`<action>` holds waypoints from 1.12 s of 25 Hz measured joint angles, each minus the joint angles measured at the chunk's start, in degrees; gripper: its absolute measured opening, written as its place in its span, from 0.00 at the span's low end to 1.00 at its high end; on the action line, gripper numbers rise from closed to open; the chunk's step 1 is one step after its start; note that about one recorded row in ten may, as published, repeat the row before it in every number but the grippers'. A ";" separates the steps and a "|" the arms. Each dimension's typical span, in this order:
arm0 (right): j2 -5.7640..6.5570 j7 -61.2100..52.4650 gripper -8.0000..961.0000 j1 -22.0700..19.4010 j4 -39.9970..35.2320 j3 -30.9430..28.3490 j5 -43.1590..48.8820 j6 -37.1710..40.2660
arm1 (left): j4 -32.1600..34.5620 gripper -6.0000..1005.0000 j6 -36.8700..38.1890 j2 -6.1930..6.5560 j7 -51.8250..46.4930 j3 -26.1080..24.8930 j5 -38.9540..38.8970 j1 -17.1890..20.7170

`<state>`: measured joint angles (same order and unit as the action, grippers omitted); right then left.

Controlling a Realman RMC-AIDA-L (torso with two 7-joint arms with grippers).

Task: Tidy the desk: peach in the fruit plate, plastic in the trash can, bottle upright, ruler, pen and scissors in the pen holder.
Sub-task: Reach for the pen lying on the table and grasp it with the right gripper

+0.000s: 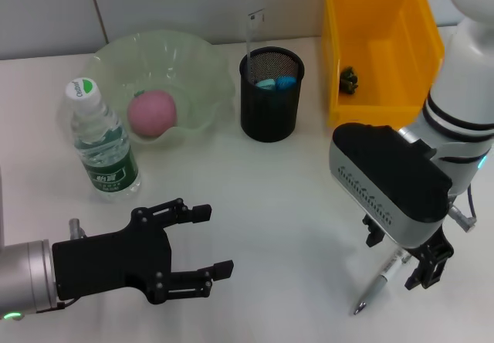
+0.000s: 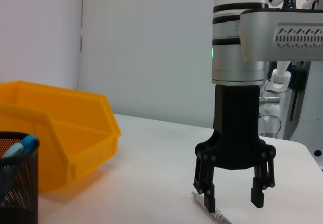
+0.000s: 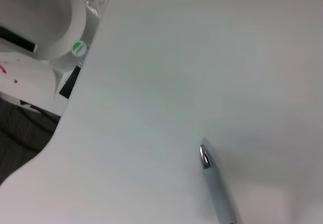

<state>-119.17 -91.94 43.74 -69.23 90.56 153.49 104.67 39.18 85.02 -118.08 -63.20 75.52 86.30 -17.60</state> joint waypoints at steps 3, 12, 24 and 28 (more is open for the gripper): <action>0.00 0.79 0.77 0.34 -0.42 1.23 -0.41 -0.06 | 0.11 0.84 0.00 -0.02 0.00 0.07 0.00 0.11; -0.01 1.02 0.77 0.77 -0.36 2.77 -1.74 -0.17 | 0.38 0.84 -0.06 -0.04 0.00 0.21 0.00 0.11; -0.09 1.06 0.77 0.30 -0.27 6.45 -2.10 -1.97 | 1.16 0.84 -0.98 0.02 0.22 -0.33 0.00 -0.10; -0.09 1.07 0.77 -0.34 -0.67 8.07 -1.75 -3.04 | 1.17 0.84 -1.50 0.05 0.24 -0.17 0.00 -0.22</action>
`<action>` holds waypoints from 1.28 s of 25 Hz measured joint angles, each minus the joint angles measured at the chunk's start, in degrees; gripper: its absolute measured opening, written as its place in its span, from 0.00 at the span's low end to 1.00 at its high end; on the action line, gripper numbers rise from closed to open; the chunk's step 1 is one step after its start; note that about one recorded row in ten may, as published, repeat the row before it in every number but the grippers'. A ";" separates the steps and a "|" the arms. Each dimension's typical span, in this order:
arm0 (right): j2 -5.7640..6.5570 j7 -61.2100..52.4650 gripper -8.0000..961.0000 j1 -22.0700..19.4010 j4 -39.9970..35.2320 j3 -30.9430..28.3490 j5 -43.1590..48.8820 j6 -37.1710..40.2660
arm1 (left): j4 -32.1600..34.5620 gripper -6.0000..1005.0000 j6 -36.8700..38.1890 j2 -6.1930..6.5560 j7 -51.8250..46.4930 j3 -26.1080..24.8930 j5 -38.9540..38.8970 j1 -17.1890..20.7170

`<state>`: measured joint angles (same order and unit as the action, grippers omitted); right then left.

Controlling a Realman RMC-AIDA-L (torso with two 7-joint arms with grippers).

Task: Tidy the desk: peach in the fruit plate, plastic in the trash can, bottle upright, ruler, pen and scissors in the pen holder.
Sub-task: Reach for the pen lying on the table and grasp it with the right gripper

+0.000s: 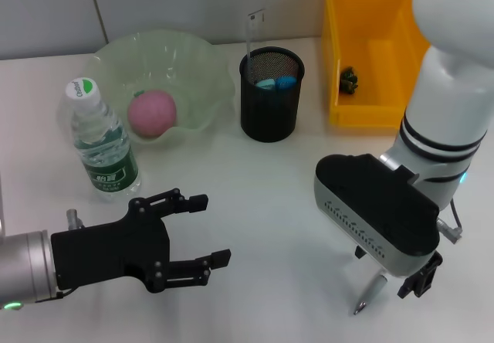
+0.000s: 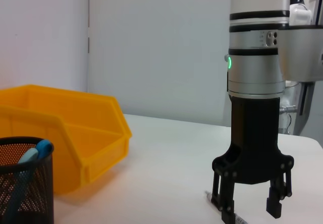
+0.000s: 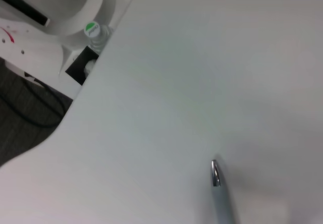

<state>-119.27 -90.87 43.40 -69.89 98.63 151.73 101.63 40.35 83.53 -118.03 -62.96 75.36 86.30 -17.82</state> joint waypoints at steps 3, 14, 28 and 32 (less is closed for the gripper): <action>0.00 0.00 0.77 -0.33 -0.03 0.90 0.38 -0.94 | 0.00 0.84 -0.15 0.00 -0.08 0.10 0.00 -0.09; 0.07 0.84 0.74 -2.19 -1.50 3.45 0.86 -3.17 | 0.00 0.84 -0.82 -0.13 -0.84 0.09 0.00 -0.20; 0.19 0.94 0.65 -3.71 -3.28 4.29 1.94 -4.16 | 0.34 0.84 -0.83 -0.18 -1.64 -0.23 0.00 -0.29; 0.18 0.94 0.63 -4.00 -3.64 4.32 2.37 -4.18 | 0.83 0.84 -0.79 -0.30 -1.70 -0.21 -0.10 -0.28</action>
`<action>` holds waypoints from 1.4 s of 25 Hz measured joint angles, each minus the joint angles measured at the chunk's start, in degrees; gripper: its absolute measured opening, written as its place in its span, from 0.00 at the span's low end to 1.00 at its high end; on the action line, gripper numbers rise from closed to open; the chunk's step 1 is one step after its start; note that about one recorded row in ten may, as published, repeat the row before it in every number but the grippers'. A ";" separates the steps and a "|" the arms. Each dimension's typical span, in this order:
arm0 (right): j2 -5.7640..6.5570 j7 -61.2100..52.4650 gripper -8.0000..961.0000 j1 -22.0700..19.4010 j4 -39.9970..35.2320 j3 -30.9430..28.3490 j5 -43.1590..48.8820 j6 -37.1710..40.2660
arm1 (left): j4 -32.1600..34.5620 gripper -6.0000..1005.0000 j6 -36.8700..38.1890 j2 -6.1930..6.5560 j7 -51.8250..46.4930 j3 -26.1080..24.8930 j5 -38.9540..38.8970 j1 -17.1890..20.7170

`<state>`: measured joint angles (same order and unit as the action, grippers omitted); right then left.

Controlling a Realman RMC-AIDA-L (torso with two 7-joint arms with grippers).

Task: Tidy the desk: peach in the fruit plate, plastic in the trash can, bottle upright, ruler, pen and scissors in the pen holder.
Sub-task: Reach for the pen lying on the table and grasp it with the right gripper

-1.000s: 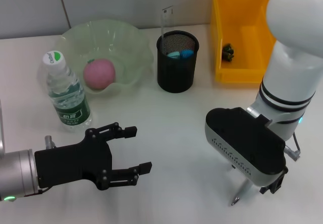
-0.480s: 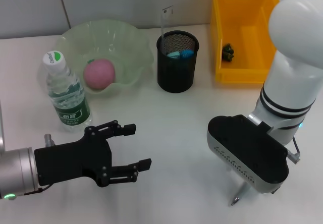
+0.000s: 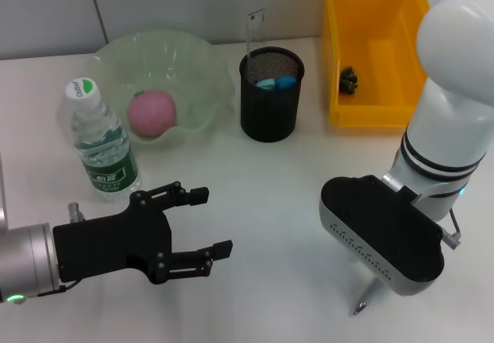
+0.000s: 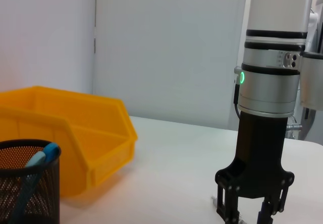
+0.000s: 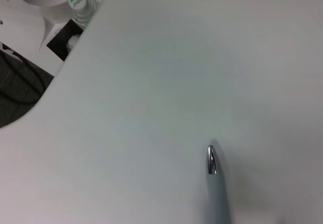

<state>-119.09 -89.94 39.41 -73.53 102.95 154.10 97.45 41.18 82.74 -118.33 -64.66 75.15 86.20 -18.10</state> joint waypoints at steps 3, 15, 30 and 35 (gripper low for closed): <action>0.00 0.00 0.61 -0.04 -0.03 0.05 0.00 -0.04 | 0.44 0.84 0.00 0.00 -0.58 0.00 -0.01 0.00; -0.09 -0.01 0.53 -0.56 -0.04 0.81 0.33 -0.79 | 0.51 0.84 -0.10 0.03 -0.74 0.00 0.02 0.00; -0.18 -0.28 0.47 -2.14 -1.48 1.85 1.13 -1.57 | 0.47 0.84 -0.21 0.03 -0.73 -0.53 -0.17 -0.01; -0.18 -0.53 0.36 -2.17 -1.60 1.97 1.24 -1.39 | 0.47 0.84 -0.21 0.04 -0.73 -0.64 -0.25 -0.06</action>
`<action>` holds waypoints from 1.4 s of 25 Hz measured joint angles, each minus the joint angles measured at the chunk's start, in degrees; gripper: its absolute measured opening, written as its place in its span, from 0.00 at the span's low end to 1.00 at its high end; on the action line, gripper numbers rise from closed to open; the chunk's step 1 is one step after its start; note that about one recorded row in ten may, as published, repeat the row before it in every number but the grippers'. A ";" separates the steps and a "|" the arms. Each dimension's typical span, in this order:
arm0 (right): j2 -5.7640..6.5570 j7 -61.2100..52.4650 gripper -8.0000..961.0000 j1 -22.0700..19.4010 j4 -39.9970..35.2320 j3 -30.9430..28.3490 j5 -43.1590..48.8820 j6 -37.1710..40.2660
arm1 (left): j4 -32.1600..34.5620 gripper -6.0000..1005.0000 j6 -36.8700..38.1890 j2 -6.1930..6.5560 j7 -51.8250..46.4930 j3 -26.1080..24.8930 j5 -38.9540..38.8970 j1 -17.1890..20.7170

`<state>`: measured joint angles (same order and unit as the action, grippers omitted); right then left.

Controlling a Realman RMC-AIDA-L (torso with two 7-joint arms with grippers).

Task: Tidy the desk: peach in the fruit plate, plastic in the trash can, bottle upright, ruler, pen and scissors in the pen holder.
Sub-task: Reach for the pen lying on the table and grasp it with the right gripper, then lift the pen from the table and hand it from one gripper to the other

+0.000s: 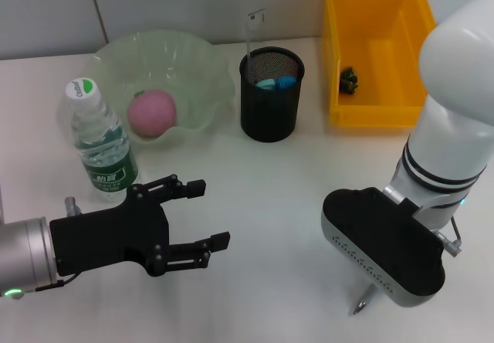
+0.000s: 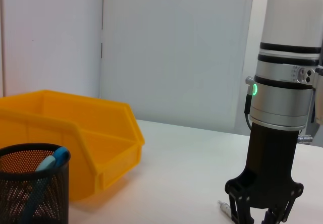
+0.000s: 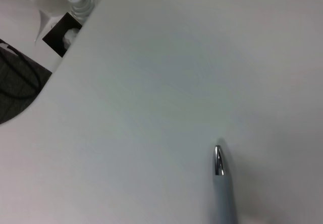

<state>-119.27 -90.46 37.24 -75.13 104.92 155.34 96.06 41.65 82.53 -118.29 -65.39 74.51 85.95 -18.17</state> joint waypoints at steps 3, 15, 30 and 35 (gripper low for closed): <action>0.00 -0.05 0.35 0.01 -0.01 0.02 0.05 0.00 | 0.00 0.84 0.00 0.00 0.00 0.00 -0.02 -0.02; 0.00 -0.24 0.28 -0.06 -0.32 0.70 -0.05 0.39 | 0.30 0.84 0.00 -0.01 -0.03 -0.43 -0.18 -0.12; 0.16 0.26 0.13 -0.24 -1.53 0.30 0.21 1.19 | 0.66 0.84 0.00 -0.01 -0.09 -0.78 -0.18 -0.12; 0.26 0.34 0.13 -0.23 -3.05 -0.83 0.24 1.44 | 0.79 0.84 0.00 -0.02 -0.09 -0.77 -0.17 -0.18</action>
<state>-119.00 -90.13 37.00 -78.18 104.09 155.58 97.51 42.45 82.53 -118.31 -65.48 73.74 85.78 -18.35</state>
